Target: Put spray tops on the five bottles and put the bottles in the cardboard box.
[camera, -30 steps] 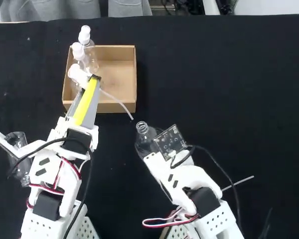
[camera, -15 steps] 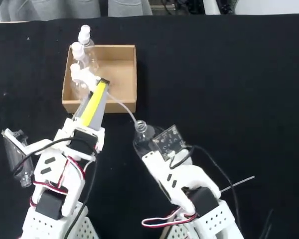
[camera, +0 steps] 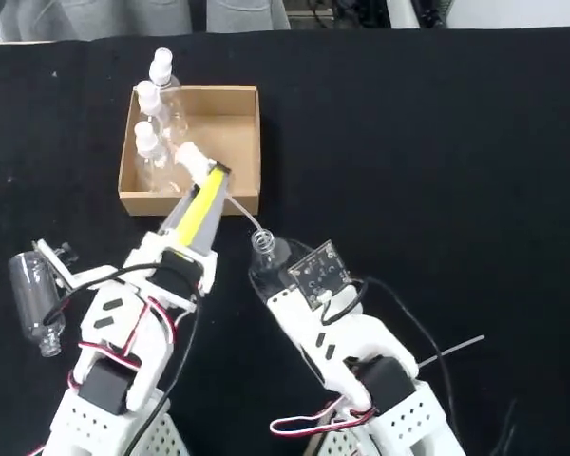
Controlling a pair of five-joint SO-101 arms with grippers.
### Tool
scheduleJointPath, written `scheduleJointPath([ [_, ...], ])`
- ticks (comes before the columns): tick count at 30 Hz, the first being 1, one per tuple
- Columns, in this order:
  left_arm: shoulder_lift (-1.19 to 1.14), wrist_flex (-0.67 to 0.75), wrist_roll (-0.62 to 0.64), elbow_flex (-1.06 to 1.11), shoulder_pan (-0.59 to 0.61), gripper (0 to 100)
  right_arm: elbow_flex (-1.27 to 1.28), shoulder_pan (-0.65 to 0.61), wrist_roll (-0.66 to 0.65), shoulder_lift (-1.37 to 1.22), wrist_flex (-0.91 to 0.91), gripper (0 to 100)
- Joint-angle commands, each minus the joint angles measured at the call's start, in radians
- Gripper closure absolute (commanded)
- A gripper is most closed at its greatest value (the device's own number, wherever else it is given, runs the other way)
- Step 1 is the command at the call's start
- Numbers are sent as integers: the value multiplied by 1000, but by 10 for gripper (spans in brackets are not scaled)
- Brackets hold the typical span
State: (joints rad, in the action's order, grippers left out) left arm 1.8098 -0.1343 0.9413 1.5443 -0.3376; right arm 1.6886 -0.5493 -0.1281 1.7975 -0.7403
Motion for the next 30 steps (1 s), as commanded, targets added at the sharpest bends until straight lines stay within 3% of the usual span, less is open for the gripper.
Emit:
scheduleJointPath([
  [1,11,17,-61,1,-42,971,-4,-9,-12,48,29,962],
  [7,11,17,-80,12,-45,971,-4,-6,-11,48,31,962],
  [14,11,17,-80,30,-48,971,-5,95,-3,96,57,962],
  [20,11,17,-147,70,-171,971,-7,101,-3,107,51,965],
  [25,11,15,-150,74,-191,971,-7,138,-3,104,57,966],
  [30,11,-133,-152,15,-191,970,-7,138,-3,104,57,966],
])
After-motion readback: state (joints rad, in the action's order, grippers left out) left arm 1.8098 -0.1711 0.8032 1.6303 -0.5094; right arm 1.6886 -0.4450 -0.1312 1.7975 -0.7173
